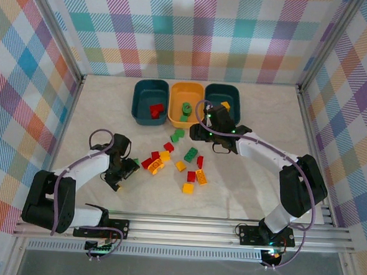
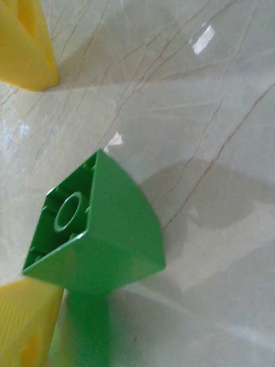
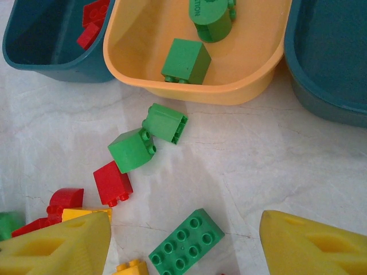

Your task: Sort the legos into containers by color

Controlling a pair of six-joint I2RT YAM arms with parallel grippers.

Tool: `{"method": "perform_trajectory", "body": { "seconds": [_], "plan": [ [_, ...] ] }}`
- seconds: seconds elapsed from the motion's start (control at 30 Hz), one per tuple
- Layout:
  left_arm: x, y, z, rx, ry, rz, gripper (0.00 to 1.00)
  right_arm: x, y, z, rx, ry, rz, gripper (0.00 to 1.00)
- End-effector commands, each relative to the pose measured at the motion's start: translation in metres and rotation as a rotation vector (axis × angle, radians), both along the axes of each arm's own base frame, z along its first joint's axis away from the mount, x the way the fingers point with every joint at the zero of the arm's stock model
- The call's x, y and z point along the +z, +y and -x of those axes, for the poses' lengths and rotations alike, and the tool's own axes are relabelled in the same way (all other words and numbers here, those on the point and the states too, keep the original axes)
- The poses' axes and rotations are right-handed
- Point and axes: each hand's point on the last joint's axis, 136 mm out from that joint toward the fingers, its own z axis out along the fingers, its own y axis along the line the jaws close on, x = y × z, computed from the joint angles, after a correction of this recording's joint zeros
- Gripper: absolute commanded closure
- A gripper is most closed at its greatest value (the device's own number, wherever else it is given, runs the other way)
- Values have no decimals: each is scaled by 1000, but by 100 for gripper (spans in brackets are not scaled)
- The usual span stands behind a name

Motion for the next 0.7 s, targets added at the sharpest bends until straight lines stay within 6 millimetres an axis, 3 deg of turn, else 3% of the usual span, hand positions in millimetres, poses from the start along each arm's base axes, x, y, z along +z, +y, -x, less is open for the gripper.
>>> {"method": "perform_trajectory", "body": {
  "seconds": [0.0,0.37,0.5,0.67],
  "plan": [
    [3,4,-76,0,-285,-29,22,8,1,5,10,-9,-21,31],
    [11,23,-95,-6,-331,-78,38,2,1,7,14,2,-18,31],
    [11,27,-112,18,-368,-66,37,2,2,6,16,3,-20,31],
    [10,38,-122,48,-378,-69,30,2,1,7,19,5,-15,31]
  ]
}}
